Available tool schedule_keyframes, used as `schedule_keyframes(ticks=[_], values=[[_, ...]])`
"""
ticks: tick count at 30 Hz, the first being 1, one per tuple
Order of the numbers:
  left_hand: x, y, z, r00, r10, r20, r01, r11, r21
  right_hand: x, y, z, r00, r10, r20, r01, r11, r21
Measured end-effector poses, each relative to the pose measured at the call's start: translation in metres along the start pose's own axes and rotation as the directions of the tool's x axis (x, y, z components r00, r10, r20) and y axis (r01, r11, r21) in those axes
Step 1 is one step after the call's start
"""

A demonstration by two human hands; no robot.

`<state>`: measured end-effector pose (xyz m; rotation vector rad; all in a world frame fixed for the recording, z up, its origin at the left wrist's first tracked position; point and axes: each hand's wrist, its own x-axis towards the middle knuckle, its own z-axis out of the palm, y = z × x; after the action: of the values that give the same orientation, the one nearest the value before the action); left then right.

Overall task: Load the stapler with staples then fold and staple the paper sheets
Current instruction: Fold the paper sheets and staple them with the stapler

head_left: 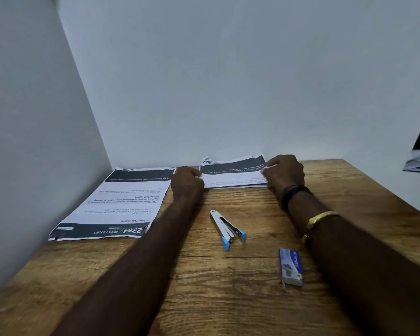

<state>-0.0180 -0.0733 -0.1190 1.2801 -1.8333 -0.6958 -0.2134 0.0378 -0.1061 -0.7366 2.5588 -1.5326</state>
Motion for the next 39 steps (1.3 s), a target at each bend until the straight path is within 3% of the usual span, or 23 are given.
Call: schedule_keyframes(ticks=[4, 11, 17, 21, 26, 31, 39], values=[[0.004, 0.0, 0.007, 0.999, 0.001, 0.038, -0.004, 0.996, 0.09, 0.006, -0.001, 0.005, 0.998, 0.065, 0.013, -0.064, 0.995, -0.082], [0.003, 0.002, 0.009, 0.995, -0.009, 0.095, -0.014, 0.97, 0.243, 0.004, -0.001, 0.01, 1.0, 0.026, -0.002, -0.026, 0.979, -0.203], [-0.002, 0.004, -0.006, 0.997, 0.058, 0.054, -0.061, 0.996, 0.065, -0.012, -0.009, 0.006, 0.992, -0.127, 0.01, 0.125, 0.948, -0.294], [-0.012, 0.006, -0.024, 0.995, 0.09, -0.038, -0.093, 0.99, -0.11, -0.04, -0.036, 0.01, 0.964, -0.25, 0.088, 0.258, 0.961, -0.101], [-0.021, 0.002, -0.06, 0.987, 0.102, -0.127, -0.122, 0.98, -0.158, -0.091, -0.081, 0.034, 0.894, -0.379, 0.24, 0.393, 0.919, -0.01], [-0.02, -0.028, -0.111, 0.989, 0.008, -0.147, -0.023, 0.995, -0.1, -0.126, -0.113, 0.063, 0.838, -0.407, 0.363, 0.439, 0.898, -0.006], [-0.015, -0.083, -0.158, 0.961, -0.16, -0.225, 0.179, 0.982, 0.065, -0.154, -0.119, 0.114, 0.839, -0.313, 0.445, 0.401, 0.909, -0.117]])
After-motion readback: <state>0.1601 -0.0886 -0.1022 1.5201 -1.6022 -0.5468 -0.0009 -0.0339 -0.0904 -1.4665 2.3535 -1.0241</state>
